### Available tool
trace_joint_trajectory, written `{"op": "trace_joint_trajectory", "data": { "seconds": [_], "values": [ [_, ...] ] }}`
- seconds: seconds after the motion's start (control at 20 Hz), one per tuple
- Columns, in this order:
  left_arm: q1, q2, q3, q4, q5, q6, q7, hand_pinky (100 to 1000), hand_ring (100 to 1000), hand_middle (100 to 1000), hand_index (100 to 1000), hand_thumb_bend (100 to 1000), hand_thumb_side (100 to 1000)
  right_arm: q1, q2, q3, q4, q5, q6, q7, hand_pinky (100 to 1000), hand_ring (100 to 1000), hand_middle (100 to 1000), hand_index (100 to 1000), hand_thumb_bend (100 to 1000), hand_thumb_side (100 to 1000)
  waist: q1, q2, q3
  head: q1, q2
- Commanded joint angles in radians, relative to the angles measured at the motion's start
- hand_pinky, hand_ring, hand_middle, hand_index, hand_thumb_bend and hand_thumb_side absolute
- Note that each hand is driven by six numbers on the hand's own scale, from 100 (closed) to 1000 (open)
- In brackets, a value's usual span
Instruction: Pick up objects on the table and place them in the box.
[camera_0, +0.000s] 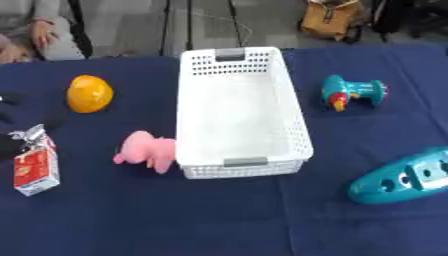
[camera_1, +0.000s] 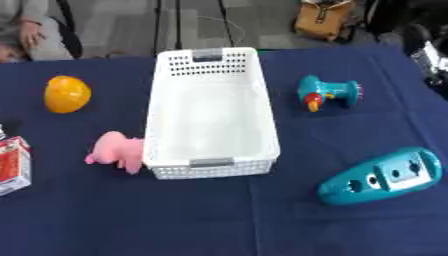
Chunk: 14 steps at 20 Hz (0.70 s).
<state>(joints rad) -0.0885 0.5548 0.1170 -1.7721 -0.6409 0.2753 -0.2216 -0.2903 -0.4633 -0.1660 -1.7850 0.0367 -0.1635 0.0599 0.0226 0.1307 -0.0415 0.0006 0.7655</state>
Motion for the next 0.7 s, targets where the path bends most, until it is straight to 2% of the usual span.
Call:
{"op": "trace_joint_trajectory", "data": {
  "seconds": [0.05, 0.15, 0.3, 0.35, 0.4, 0.55, 0.7],
  "values": [
    [-0.020, 0.010, 0.001, 0.010, -0.053, 0.048, -0.039, 482, 699, 775, 839, 939, 685, -0.009, -0.032, -0.009, -0.004, -0.006, -0.002, 0.003, 526, 511, 605, 811, 467, 571, -0.002, -0.013, 0.000, -0.003, 0.004],
    [-0.029, 0.003, 0.005, 0.028, -0.082, 0.072, -0.029, 508, 743, 796, 842, 947, 682, -0.008, -0.032, -0.010, -0.003, -0.006, -0.002, 0.003, 526, 511, 605, 811, 466, 572, -0.003, -0.013, 0.000, -0.003, 0.004],
    [-0.040, -0.011, 0.009, 0.051, -0.122, 0.112, 0.008, 512, 761, 808, 844, 954, 677, -0.009, -0.031, -0.010, -0.003, -0.007, -0.003, 0.003, 526, 511, 605, 811, 465, 572, -0.004, -0.013, 0.001, -0.001, 0.004],
    [-0.044, -0.016, 0.008, 0.058, -0.136, 0.128, 0.021, 511, 763, 810, 846, 948, 618, -0.009, -0.030, -0.010, -0.003, -0.007, -0.003, 0.003, 526, 511, 605, 811, 469, 567, -0.004, -0.013, 0.001, -0.001, 0.004],
    [-0.049, -0.026, 0.013, 0.073, -0.152, 0.151, 0.035, 505, 754, 802, 846, 964, 669, -0.008, -0.030, -0.010, -0.003, -0.007, -0.003, 0.004, 526, 511, 605, 811, 464, 572, -0.005, -0.013, 0.000, -0.001, 0.004],
    [-0.062, -0.046, 0.013, 0.109, -0.184, 0.195, 0.065, 503, 741, 793, 847, 972, 671, -0.007, -0.029, -0.010, -0.002, -0.008, -0.004, 0.006, 526, 510, 605, 812, 464, 571, -0.005, -0.013, -0.001, -0.001, 0.004],
    [-0.074, -0.056, 0.014, 0.151, -0.208, 0.217, 0.061, 508, 705, 788, 849, 1000, 713, -0.005, -0.028, -0.011, -0.002, -0.009, -0.004, 0.006, 526, 510, 605, 812, 462, 571, -0.005, -0.013, -0.002, -0.001, 0.004]
  ]
}}
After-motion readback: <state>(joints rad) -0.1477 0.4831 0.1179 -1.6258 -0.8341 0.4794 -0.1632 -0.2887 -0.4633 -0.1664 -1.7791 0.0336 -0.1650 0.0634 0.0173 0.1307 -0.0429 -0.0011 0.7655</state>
